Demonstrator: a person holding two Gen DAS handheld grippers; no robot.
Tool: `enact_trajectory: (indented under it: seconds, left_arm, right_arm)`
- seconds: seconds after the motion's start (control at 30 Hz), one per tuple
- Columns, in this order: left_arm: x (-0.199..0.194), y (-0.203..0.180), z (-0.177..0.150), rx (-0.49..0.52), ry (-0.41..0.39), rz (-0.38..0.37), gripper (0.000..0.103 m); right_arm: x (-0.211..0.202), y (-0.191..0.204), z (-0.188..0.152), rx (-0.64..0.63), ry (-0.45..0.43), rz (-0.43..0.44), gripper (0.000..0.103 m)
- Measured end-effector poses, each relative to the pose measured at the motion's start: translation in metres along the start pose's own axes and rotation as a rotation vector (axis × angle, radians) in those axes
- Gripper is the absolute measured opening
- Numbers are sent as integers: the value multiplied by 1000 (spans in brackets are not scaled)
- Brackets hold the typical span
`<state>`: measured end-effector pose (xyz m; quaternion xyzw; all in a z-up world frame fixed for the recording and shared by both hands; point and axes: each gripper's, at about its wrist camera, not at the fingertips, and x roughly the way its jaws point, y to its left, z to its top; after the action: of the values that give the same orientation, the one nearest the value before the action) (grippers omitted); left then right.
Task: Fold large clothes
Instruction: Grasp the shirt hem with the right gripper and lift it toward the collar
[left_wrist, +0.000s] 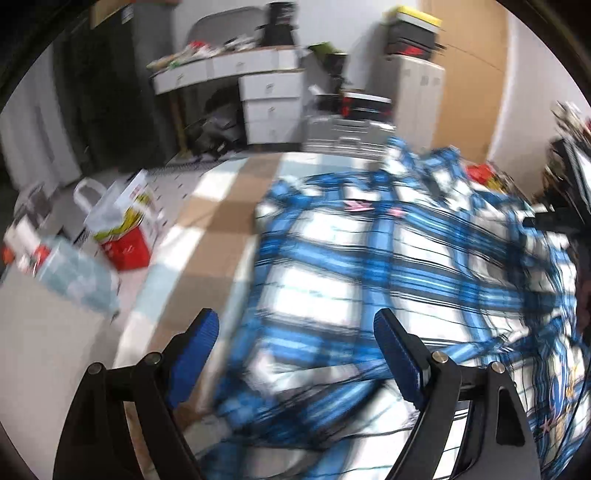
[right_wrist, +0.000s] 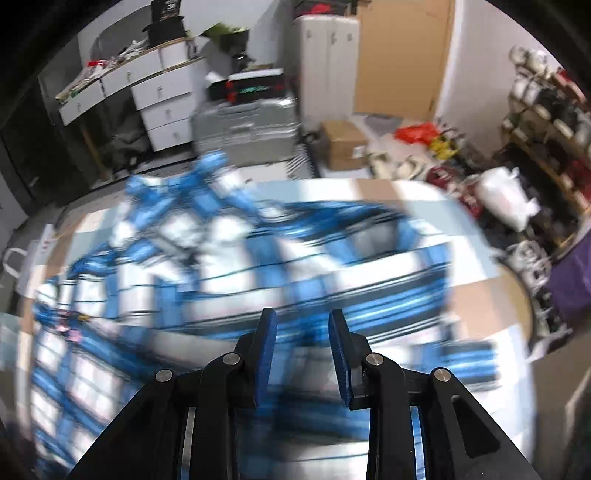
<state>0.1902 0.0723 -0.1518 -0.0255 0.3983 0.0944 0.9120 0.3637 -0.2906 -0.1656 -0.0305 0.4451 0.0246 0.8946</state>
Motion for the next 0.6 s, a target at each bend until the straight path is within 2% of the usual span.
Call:
enact_trajectory:
  seconds: [0.07,0.17,0.2,0.37,0.5,0.57,0.6]
  left_arm:
    - [2,-15,0,58,-9,16,83]
    - [8,-28,2,89,-2,22,83]
    - [9,-29,1,89,4,16,83]
    - [23,-29,-4,101,49,28,83]
    - [25,-20,-5,71,96,24,83]
    - [22,-14,-4,27,117,4,83]
    - [22,-13,-3,9,117,-14,83]
  right_arm:
    - [9,-13,1,-26,10,-22,29]
    - [31,-28,-2,-29,102,15,26]
    - [44,-29,-6,-41,158,42,26]
    - [32,-20,-12,-96,92,17,26]
    - [-18,-7,-23,-162,-87,76,28]
    - [-26,0,-30,-206,-82,96,28]
    - [-26,3,-39,-222,-52,108,28]
